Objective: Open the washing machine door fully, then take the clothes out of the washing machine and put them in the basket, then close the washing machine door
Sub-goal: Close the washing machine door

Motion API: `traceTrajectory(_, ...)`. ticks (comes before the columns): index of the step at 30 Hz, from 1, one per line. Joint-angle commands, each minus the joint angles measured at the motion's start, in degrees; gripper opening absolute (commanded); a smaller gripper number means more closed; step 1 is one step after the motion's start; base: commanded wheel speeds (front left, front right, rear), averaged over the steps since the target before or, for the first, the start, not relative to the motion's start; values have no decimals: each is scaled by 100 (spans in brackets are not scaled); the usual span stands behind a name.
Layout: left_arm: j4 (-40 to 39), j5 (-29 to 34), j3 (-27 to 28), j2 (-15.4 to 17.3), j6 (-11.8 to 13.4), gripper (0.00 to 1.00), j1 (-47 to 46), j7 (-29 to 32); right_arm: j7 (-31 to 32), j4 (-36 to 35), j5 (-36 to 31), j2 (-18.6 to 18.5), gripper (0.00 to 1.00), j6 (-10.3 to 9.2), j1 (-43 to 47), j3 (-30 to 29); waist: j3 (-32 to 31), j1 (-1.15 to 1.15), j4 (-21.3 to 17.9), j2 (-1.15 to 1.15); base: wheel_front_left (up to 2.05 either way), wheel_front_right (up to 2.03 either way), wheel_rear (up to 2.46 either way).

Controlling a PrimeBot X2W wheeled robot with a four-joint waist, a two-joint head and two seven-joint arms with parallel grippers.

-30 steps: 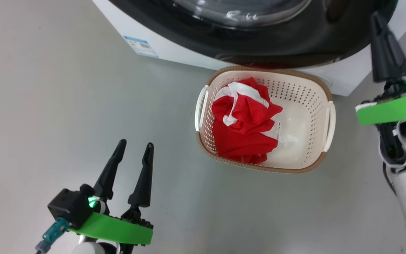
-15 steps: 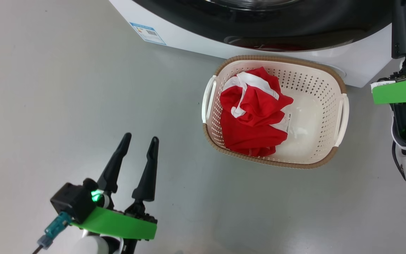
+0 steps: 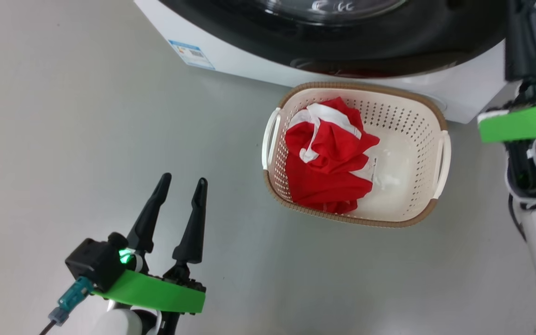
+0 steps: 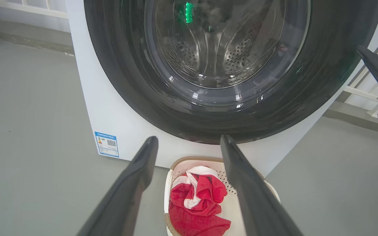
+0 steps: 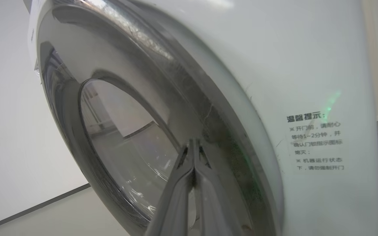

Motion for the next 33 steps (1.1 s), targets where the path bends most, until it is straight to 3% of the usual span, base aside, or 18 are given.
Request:
traceTrajectory(1, -101, 22, 224, 95, 3, 100, 12, -69, -34, -138, 19, 52, 2, -5, 163, 129, -90, 0, -51, 0, 0, 0, 0)
traceTrajectory(5, -50, 89, 309, 95, 3, 100, 97, -69, -34, -180, 15, 57, 14, -5, 505, 282, -288, 0, -151, 0, 0, 0, 0)
traceTrajectory(8, -13, 140, 365, 95, 3, 100, 166, -69, -34, -210, 0, 57, 33, -5, 757, 390, -434, 0, -240, 0, 0, 0, 0)
traceTrajectory(10, 13, 179, 403, 95, 3, 100, 203, -69, -34, -228, -6, 71, 55, -5, 914, 437, -528, 0, -303, 0, 0, 0, 0)
traceTrajectory(11, 28, 200, 419, 95, 3, 100, 217, -69, -34, -241, -9, 75, 86, -5, 989, 459, -574, 0, -333, 0, 0, 0, 0)
traceTrajectory(12, 42, 222, 439, 95, 3, 100, 232, -69, -34, -252, -6, 85, 100, -5, 1060, 467, -616, 0, -367, 0, 0, 0, 0)
traceTrajectory(33, 80, 707, 810, 111, 3, 100, 661, -69, -34, -430, -110, 182, 100, -5, 2671, 272, -1469, 0, -976, 0, 0, 0, 0)
